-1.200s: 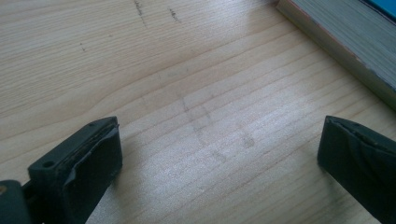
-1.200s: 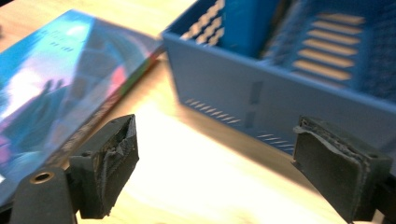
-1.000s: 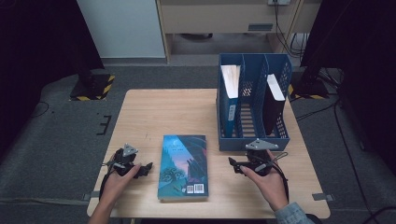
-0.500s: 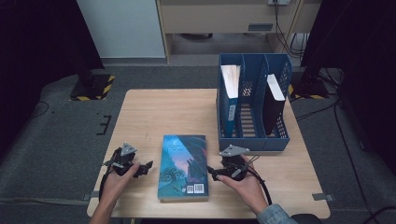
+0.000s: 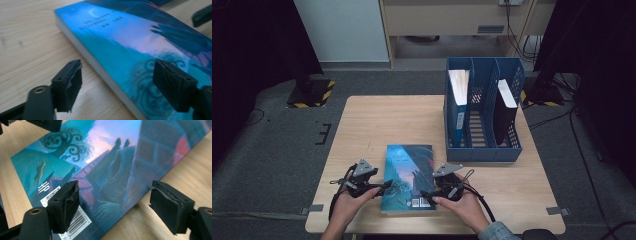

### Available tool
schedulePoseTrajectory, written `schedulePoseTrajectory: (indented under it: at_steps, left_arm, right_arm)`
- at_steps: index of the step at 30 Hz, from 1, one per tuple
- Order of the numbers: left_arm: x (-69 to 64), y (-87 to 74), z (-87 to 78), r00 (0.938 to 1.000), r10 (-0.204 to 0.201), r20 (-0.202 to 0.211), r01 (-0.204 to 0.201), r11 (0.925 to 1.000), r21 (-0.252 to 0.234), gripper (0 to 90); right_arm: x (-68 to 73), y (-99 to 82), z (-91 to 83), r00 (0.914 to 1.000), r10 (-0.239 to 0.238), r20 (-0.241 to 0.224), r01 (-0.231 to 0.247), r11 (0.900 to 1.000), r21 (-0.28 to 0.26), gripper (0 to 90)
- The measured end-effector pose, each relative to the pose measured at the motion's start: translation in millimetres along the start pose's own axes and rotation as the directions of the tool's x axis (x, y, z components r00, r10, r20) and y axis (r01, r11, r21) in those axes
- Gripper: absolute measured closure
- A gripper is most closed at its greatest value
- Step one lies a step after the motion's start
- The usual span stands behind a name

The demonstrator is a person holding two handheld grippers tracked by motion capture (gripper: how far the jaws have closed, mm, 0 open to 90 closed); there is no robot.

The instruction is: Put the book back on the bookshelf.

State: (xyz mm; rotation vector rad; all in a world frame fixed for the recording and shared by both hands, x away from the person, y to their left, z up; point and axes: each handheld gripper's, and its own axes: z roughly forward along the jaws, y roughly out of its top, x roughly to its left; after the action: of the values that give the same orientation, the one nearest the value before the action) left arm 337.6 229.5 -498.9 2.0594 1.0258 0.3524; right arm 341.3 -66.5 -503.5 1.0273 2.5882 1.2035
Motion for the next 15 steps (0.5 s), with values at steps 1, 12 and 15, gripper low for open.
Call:
schedulePoseTrajectory:
  at_steps: [1, 12, 15]
  left_arm:
    - [0.0, 0.0, 0.0, 1.0000, 0.000, 0.000, 0.000, 1.0000, 0.000, 25.8]
    - [-6.5, -4.0, 8.7, 0.9994, -0.016, 0.032, 0.015, 0.9997, 0.020, 28.5]
    - [-5.8, -4.6, 9.8, 0.9988, -0.031, 0.039, 0.030, 0.9994, 0.019, 28.0]
  right_arm:
    - [0.0, 0.0, 0.0, 1.0000, 0.000, 0.000, 0.000, 1.0000, 0.000, 23.5]
    - [-5.8, -7.4, 6.0, 0.9968, 0.061, -0.050, -0.061, 0.9980, 0.018, 18.7]
    - [-8.5, -8.9, 7.6, 0.9939, 0.074, -0.082, -0.072, 0.9970, 0.028, 16.2]
